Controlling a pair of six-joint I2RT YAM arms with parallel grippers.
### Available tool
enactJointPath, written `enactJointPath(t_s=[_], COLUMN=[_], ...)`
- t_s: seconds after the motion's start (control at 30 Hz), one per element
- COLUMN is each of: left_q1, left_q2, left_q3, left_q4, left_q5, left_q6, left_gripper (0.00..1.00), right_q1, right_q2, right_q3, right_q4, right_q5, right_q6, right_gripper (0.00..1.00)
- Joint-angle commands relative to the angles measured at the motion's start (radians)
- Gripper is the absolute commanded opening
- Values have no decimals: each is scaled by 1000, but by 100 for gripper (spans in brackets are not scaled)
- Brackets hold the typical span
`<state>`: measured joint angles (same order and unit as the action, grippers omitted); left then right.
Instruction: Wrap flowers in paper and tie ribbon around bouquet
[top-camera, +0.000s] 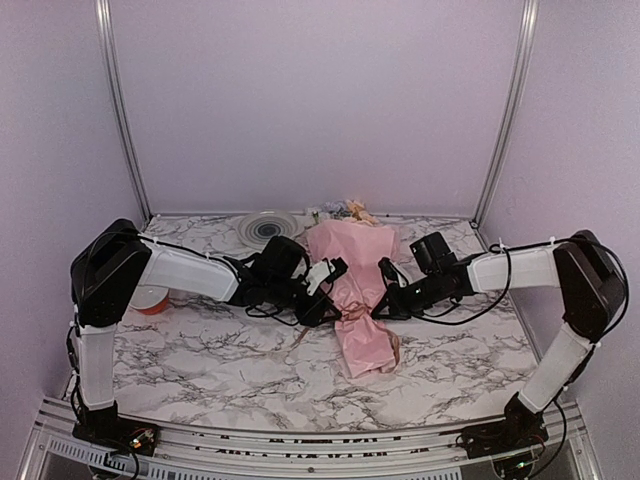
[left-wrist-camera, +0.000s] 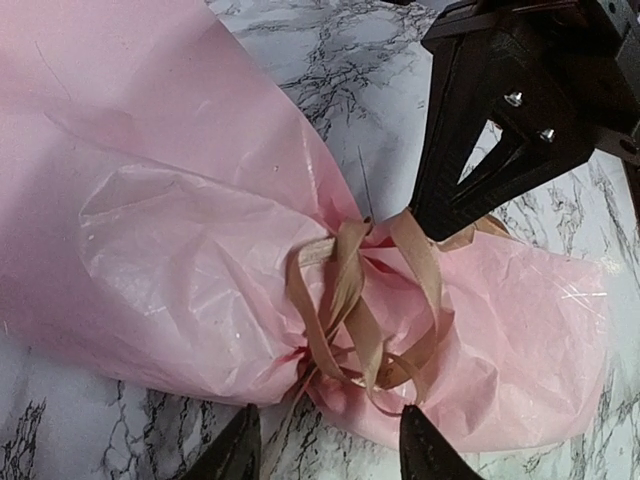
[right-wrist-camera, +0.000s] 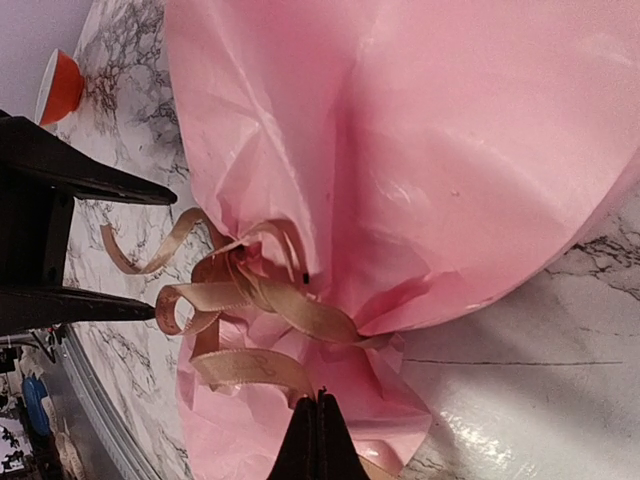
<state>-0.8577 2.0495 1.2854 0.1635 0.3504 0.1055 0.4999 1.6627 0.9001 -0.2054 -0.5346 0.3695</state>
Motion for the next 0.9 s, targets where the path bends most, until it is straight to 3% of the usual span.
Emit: enactJointPath(t_s=[0.0, 0.2, 0.3, 0.5, 0.87], left_q1=[-21, -34, -47, -52, -41], left_q2=[-27, -25, -7, -17, -66], left_q3=[1, 1, 33, 32, 0], left_q4=[20, 18, -14, -25, 23], left_q5=[23, -70, -85, -70, -21], left_q6=[37, 71, 89, 105, 102], left_gripper=[47, 45, 34, 0, 0], right_q1=[-4, -4, -4, -4, -60], right_q2=[17, 25, 26, 22, 36], right_q3=[30, 30, 29, 30, 15], right_q4=[-2, 1, 4, 10, 37], right_q5=[1, -9, -12, -17, -10], right_q6=[-1, -1, -1, 1, -1], right_gripper=[0, 0, 0, 0, 0])
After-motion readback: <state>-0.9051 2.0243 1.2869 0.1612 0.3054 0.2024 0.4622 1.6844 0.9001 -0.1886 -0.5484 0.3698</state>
